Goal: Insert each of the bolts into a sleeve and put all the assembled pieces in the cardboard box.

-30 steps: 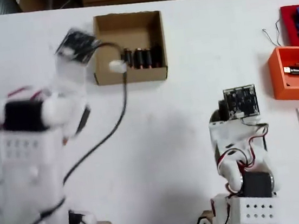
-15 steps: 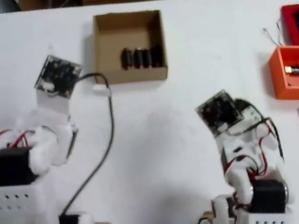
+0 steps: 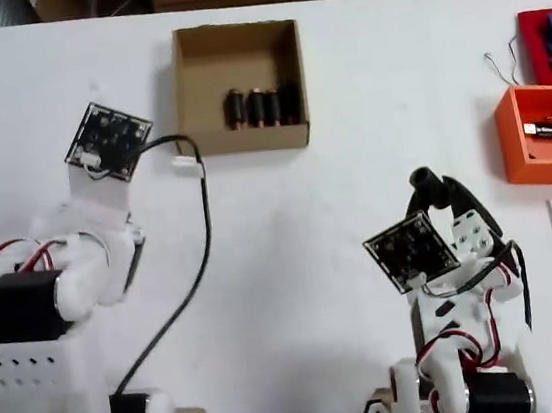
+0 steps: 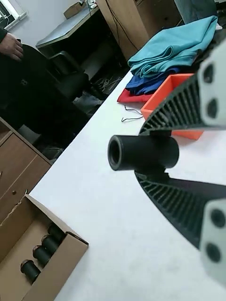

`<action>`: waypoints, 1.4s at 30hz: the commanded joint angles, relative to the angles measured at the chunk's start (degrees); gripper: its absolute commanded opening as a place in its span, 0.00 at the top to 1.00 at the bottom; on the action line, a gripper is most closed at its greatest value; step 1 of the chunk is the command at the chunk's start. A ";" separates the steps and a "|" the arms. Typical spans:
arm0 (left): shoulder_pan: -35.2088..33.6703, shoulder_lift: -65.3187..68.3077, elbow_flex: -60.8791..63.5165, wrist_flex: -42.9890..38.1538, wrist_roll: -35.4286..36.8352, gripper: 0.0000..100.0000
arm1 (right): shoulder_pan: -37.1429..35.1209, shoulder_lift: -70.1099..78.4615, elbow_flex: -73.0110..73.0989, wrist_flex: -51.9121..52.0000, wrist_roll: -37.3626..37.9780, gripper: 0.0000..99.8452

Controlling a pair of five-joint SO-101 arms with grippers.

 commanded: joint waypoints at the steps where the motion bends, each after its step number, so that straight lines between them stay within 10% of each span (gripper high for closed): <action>1: -0.18 -1.05 -0.13 -1.41 -0.35 0.97 | -2.15 -0.31 1.05 -2.15 0.00 0.98; 25: -0.09 -1.05 -0.75 -1.41 -0.26 0.97 | -3.38 -6.46 2.37 -1.98 -0.09 0.98; 34: 0.53 -0.97 -6.55 -12.57 12.75 0.97 | -10.33 -6.11 4.84 -8.31 -26.99 0.98; 42: 0.79 -0.97 -12.70 -21.54 19.52 0.97 | -27.03 -6.02 13.45 -25.45 -29.98 0.98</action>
